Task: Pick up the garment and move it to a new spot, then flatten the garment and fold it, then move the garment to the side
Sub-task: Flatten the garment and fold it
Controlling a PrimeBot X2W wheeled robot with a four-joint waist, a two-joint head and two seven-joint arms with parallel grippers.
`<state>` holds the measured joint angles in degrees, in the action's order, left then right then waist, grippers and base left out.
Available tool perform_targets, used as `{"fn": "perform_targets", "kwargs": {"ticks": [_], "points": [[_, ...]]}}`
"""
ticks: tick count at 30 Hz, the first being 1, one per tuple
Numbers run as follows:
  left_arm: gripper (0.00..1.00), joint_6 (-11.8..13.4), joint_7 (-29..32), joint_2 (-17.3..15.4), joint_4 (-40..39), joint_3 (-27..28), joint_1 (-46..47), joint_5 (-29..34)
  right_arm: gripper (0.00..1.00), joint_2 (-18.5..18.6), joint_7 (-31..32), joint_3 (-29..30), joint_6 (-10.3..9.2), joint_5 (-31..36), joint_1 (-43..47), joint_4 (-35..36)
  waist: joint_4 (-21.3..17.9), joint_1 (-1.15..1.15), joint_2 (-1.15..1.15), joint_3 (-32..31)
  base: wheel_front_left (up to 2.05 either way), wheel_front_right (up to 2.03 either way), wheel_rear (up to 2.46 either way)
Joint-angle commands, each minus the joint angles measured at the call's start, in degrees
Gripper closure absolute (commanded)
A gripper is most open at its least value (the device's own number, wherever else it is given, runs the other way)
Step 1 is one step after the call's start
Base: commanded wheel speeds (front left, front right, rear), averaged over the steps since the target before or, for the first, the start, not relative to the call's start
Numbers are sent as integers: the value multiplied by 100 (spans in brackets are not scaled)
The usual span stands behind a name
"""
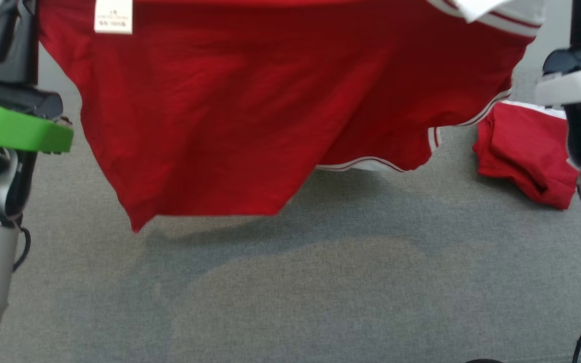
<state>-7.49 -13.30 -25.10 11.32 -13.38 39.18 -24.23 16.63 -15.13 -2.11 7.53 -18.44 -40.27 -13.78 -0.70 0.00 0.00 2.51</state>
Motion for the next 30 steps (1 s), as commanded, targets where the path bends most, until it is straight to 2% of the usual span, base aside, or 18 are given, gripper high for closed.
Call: {"fn": "perform_targets", "kwargs": {"ticks": [1,5,10,14,15,20,26,30], "points": [[100,4,166,-138,75,-70,286,-36,100,137,54,-71,-9,-90,-309,7,-49,0,0,214,0,0,0],[100,5,532,-307,304,-344,1036,-89,100,455,281,-354,-9,-51,-1074,-75,-87,0,0,839,0,0,0],[100,7,842,-408,855,-830,2363,33,100,764,548,-812,-9,200,-2528,-501,-154,0,0,2006,0,0,0],[100,8,689,-349,1458,-1047,3718,371,100,713,454,-663,-11,437,-4072,-1147,-235,0,0,2835,0,0,0],[100,9,576,-306,1616,-1077,4038,491,100,745,372,-741,-10,676,-4414,-1277,-248,0,0,2972,0,0,0],[100,12,74,-107,2386,-1240,5303,892,100,653,57,-442,-10,1297,-5851,-1892,-319,0,0,3286,0,0,0],[100,24,-160,36,2797,-1173,5632,916,100,541,-1,-252,-10,1487,-6054,-2041,-413,0,0,3392,0,0,0],[100,56,-187,48,2822,-966,5080,832,100,480,-1,-219,-10,1133,-5326,-1839,-508,0,0,3520,0,0,0]]}}
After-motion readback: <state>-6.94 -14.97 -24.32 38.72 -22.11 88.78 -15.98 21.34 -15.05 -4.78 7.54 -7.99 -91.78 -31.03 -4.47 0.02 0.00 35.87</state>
